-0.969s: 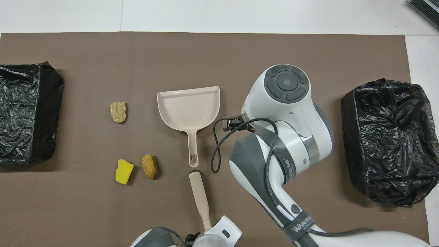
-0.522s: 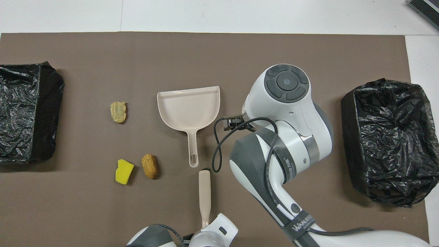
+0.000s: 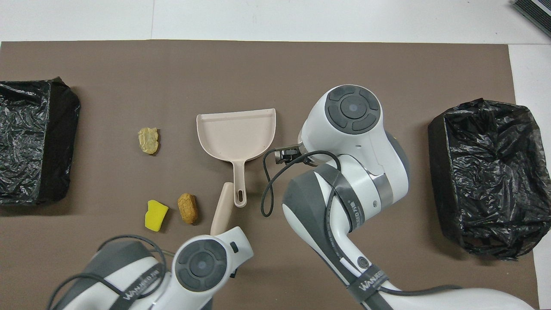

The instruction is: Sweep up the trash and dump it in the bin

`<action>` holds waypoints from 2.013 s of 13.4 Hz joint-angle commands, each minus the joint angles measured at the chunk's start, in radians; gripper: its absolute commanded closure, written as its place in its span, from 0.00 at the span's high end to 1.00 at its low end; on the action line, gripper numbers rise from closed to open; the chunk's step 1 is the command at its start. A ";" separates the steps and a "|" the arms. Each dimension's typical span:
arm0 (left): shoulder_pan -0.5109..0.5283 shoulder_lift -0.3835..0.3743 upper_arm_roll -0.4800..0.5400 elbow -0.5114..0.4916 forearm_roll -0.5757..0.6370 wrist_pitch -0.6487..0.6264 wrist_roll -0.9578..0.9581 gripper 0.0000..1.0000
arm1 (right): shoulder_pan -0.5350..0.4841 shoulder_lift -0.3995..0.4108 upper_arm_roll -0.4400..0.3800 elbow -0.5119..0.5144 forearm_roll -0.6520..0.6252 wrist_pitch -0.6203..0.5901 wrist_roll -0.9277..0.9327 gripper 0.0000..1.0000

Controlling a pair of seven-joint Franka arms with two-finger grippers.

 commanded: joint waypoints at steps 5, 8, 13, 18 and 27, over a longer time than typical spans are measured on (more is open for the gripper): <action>0.378 0.013 -0.012 0.001 0.041 0.035 0.325 0.00 | 0.125 0.072 0.002 0.002 -0.022 0.111 0.209 1.00; 0.493 0.034 -0.012 0.001 0.063 0.104 0.415 0.00 | 0.210 0.138 0.000 0.016 -0.095 0.158 0.323 1.00; 0.650 0.055 -0.012 -0.005 0.063 0.164 0.514 0.00 | 0.248 0.190 0.002 0.041 -0.194 0.195 0.342 0.92; 0.679 0.125 -0.012 0.056 0.081 0.302 0.579 0.00 | 0.250 0.187 0.002 0.038 -0.208 0.218 0.336 0.05; 0.681 0.341 -0.012 0.248 0.169 0.287 0.892 0.00 | 0.192 0.091 0.002 0.021 -0.186 0.131 -0.009 0.00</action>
